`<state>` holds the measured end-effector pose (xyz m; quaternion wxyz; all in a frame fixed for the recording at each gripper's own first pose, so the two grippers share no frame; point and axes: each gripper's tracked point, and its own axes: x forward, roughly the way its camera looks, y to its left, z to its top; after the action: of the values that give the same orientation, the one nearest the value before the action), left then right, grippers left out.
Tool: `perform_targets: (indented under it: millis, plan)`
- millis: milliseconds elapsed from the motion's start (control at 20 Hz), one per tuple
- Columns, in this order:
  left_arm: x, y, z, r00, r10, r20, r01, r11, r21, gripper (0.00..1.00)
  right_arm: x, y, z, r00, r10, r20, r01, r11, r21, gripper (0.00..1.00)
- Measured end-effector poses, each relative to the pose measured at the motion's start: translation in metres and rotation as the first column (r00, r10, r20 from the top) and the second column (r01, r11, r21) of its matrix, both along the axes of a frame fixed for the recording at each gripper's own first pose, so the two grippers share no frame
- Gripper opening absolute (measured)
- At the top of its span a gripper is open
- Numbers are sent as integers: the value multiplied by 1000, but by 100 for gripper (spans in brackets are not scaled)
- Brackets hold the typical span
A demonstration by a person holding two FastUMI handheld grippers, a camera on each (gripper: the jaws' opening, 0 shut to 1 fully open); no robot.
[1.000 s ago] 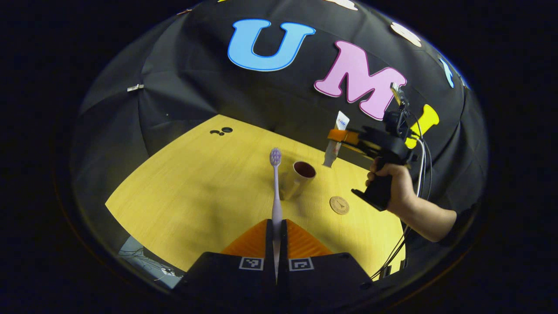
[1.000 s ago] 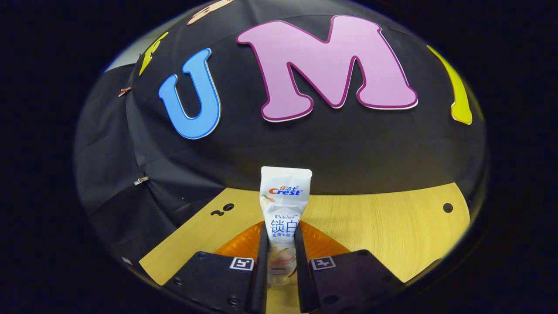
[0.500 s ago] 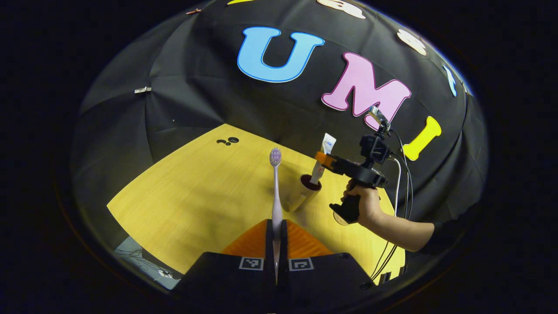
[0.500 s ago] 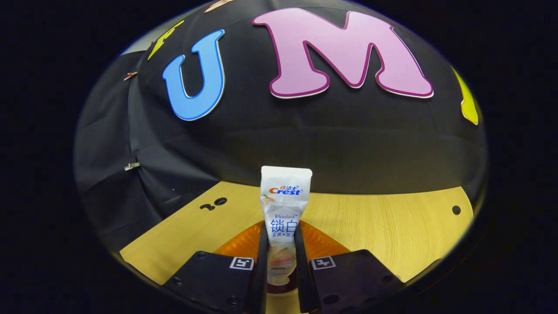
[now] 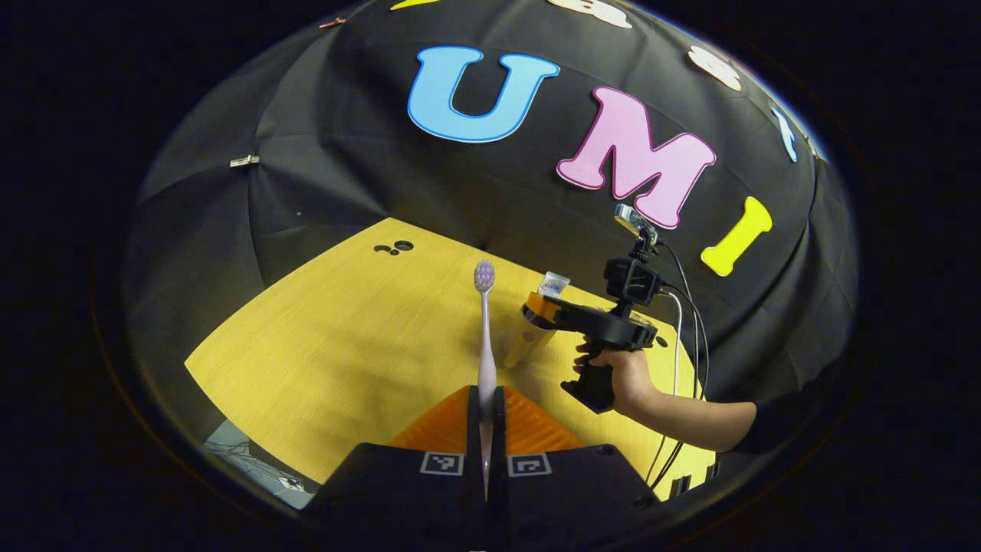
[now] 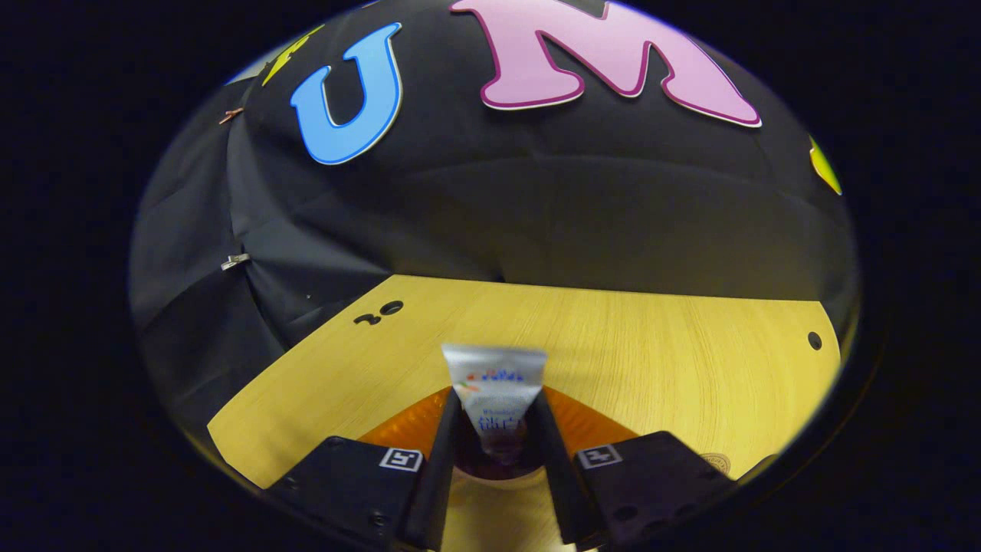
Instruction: Put the toothbrush and toothpaste on the desktop into the cup, then pick up the cup and place it on the coaster on the desktop.
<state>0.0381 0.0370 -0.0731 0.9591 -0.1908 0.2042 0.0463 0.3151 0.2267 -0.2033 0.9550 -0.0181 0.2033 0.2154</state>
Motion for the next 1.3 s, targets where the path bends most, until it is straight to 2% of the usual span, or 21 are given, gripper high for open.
perform_targets:
  millis: [50, 100, 200, 250, 450, 700, 1000, 1300]
  plan:
    - [1, -2, 0, 1000, -1, 0, 1, 1000, -2, 12, -4, 1, 7, 1000, 16, 7, -16, 1000, 6, 55]
    - [1, -4, -3, 1000, -1, 1, 1, 1000, -4, 7, -7, 3, 14, 999, 31, 18, -31, 999, 15, 74]
    - [-3, -10, -5, 1000, -3, 15, 3, 1000, -7, 7, -13, 0, 27, 999, 39, 30, -40, 999, 29, 84]
    - [-1, -11, -3, 1000, -8, 28, 8, 1000, -7, 7, -18, -5, 34, 999, 39, 32, -40, 998, 39, 97]
    - [33, -19, 19, 991, -34, 129, 32, 999, 11, 7, -32, -41, 70, 997, -5, 71, -1, 996, 85, 99]
    - [92, -37, 52, 957, -106, 269, 100, 994, 37, 7, -42, -120, 105, 986, -117, 121, 102, 988, 119, 98]
    - [160, -60, 62, 918, -177, 356, 163, 984, 71, 7, -49, -217, 118, 952, -270, 146, 259, 962, 91, 98]
    - [219, -58, 66, 860, -173, 481, 135, 984, 112, 7, -60, -293, 112, 911, -379, 165, 375, 925, 56, 98]
